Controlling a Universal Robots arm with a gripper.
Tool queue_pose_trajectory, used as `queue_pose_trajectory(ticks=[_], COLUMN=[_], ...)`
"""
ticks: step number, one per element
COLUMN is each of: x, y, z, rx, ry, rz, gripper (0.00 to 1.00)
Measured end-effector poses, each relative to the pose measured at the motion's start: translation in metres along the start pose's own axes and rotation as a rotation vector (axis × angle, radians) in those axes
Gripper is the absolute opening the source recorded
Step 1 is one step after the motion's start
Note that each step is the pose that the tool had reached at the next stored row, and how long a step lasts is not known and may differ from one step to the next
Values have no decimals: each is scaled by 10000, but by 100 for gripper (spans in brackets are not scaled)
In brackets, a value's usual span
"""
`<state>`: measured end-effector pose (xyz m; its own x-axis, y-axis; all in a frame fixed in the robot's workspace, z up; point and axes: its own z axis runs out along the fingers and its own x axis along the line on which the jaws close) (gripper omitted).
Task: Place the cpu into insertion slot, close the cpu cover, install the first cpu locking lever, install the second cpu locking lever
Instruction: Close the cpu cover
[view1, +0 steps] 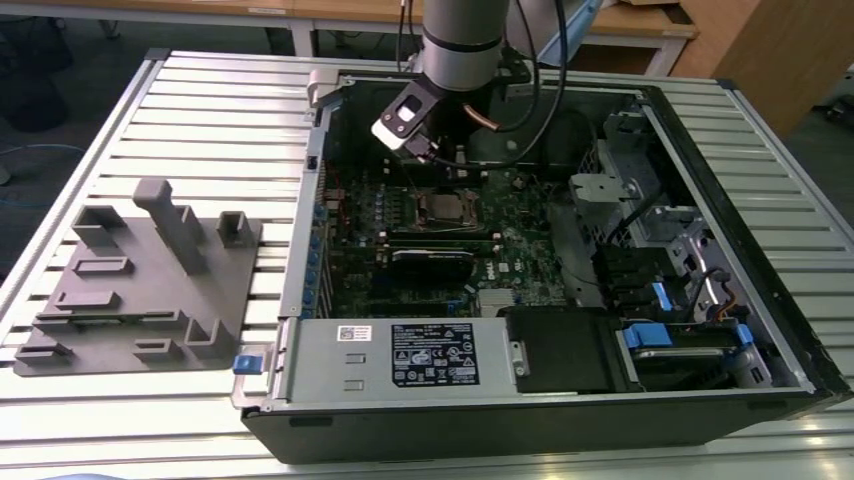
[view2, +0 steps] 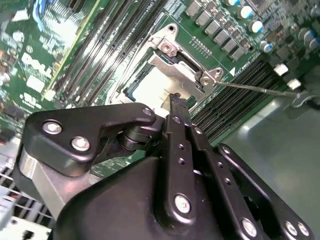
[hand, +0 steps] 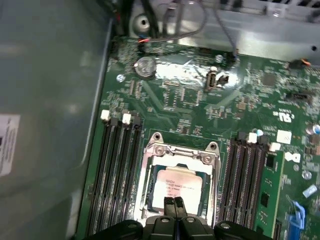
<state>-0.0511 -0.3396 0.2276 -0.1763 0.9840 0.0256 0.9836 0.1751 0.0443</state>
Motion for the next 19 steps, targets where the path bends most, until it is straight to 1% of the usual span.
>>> queue_pose_trajectory(ticks=[1, 7, 11, 19], x=[0, 0, 0, 0], y=[0, -1, -1, 0], z=[2, 6, 7, 7], rx=[16, 44, 45, 45], ry=[27, 73, 77, 77], rz=[-610, -1676, -1738, -1741], gripper=[11, 11, 11, 11])
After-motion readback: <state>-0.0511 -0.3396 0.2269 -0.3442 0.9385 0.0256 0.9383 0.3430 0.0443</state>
